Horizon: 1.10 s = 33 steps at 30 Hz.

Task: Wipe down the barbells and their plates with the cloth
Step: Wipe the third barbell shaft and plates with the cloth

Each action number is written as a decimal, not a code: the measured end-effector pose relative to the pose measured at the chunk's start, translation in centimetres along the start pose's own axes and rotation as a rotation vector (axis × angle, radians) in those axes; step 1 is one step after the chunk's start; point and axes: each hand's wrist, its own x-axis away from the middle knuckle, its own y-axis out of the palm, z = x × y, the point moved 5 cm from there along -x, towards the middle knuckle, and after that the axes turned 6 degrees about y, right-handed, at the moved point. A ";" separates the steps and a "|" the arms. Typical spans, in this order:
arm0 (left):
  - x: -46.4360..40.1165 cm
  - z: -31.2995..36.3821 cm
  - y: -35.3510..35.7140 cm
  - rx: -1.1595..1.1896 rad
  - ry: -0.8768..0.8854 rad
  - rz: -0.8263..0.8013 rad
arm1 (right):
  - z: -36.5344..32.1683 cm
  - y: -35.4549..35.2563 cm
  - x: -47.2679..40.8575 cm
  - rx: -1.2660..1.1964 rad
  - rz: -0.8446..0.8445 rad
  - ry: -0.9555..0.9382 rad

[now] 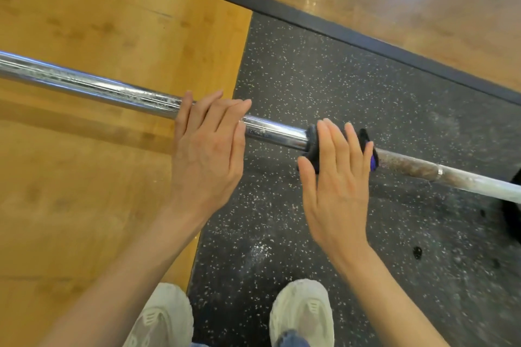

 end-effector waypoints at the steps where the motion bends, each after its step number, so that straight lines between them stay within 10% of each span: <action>1: 0.0 0.0 0.0 -0.007 0.002 -0.010 | -1.3 0.2 -0.8 -0.042 -0.012 0.004; 24: 3.9 0.7 -0.5 -0.090 -0.040 -0.051 | -6.1 -0.2 -2.7 0.084 -0.442 -0.163; 33: 7.3 0.7 -0.5 -0.111 0.017 -0.061 | -5.0 -0.7 0.1 0.077 -0.347 -0.129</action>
